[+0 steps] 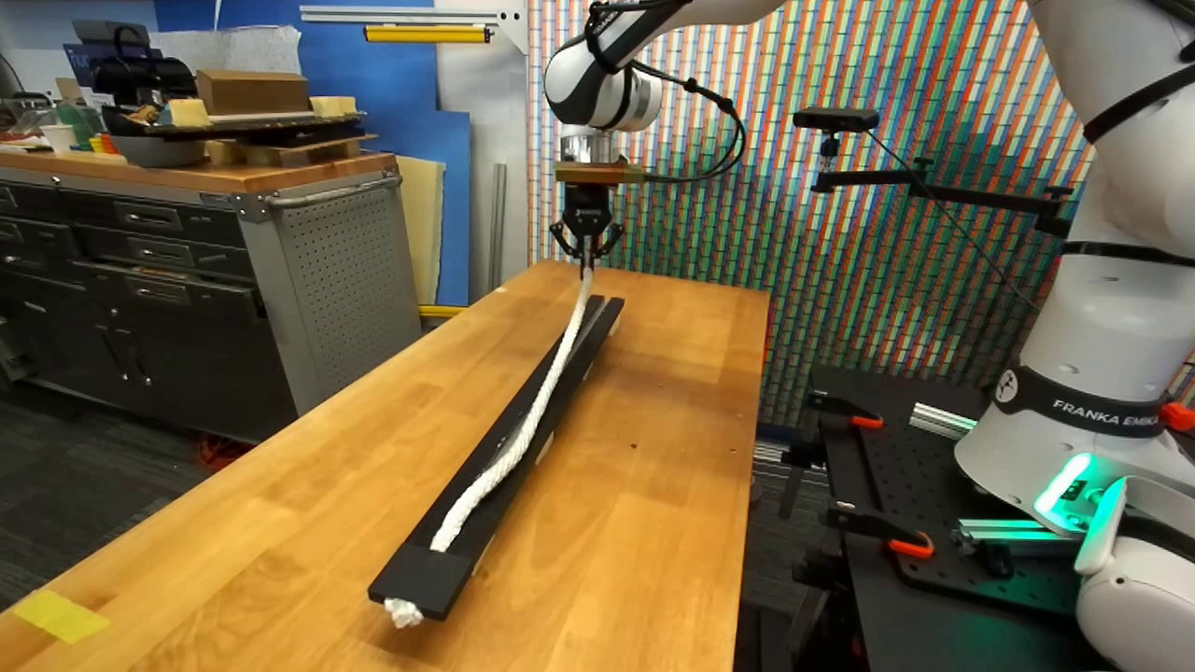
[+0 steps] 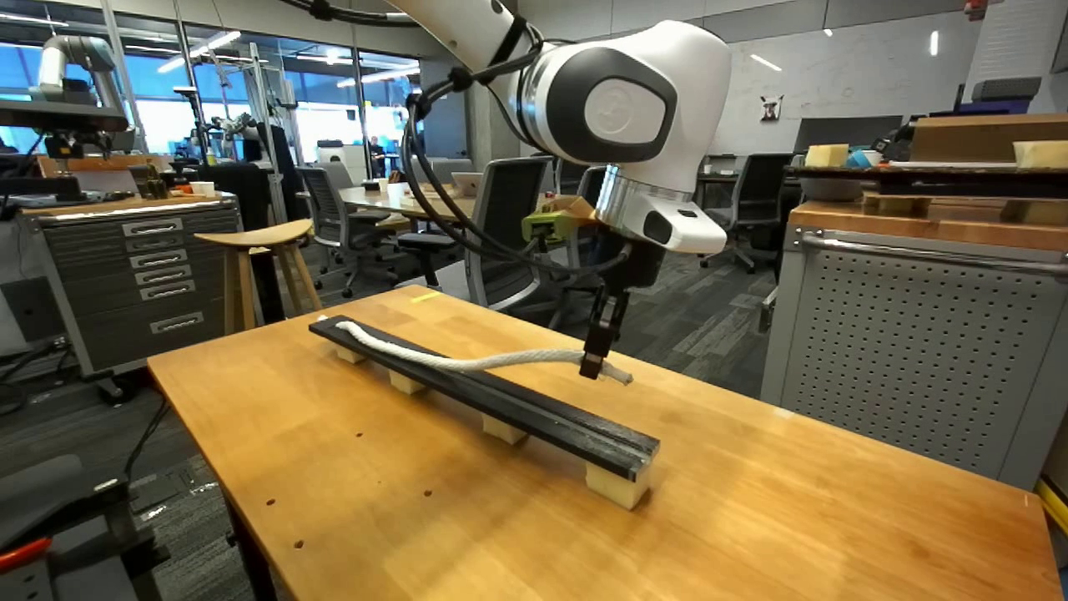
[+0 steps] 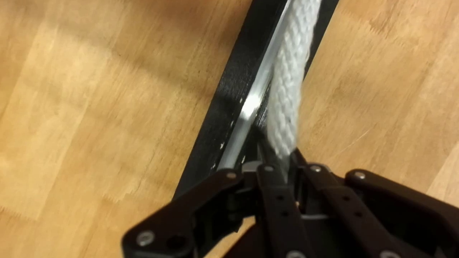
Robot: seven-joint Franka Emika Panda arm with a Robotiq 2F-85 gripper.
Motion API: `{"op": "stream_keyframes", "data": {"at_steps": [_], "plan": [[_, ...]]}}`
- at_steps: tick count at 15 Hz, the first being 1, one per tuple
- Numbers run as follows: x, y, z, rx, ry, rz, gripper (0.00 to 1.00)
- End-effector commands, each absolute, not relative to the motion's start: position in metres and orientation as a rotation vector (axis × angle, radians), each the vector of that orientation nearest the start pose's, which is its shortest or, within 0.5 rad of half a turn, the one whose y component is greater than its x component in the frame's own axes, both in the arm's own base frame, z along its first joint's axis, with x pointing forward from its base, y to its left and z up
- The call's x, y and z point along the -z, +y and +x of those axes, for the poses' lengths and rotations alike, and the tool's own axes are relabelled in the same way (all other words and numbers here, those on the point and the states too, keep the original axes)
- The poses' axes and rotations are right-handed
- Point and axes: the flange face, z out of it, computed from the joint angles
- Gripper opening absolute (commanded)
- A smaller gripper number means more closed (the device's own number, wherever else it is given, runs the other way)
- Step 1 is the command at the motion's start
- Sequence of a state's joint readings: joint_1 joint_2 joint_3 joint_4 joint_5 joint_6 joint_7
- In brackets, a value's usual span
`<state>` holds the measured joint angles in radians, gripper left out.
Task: Align the rope along the middle of the black object
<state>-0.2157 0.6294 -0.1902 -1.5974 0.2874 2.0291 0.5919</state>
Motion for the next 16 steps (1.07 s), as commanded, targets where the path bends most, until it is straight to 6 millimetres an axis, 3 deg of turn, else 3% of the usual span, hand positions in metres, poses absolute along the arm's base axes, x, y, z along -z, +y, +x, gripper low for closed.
{"op": "stream_keyframes", "data": {"at_steps": [1, 6, 12, 16], "plan": [[-0.25, -0.242, 0.633, -0.231, 1.719, -2.507, 0.03], [-0.237, -0.246, 0.627, -0.212, 1.895, -2.468, 0.03], [-0.217, -0.226, 0.607, -0.292, 1.964, -2.543, 0.03], [-0.206, -0.224, 0.606, -0.27, 2.03, -2.574, 0.03]]}}
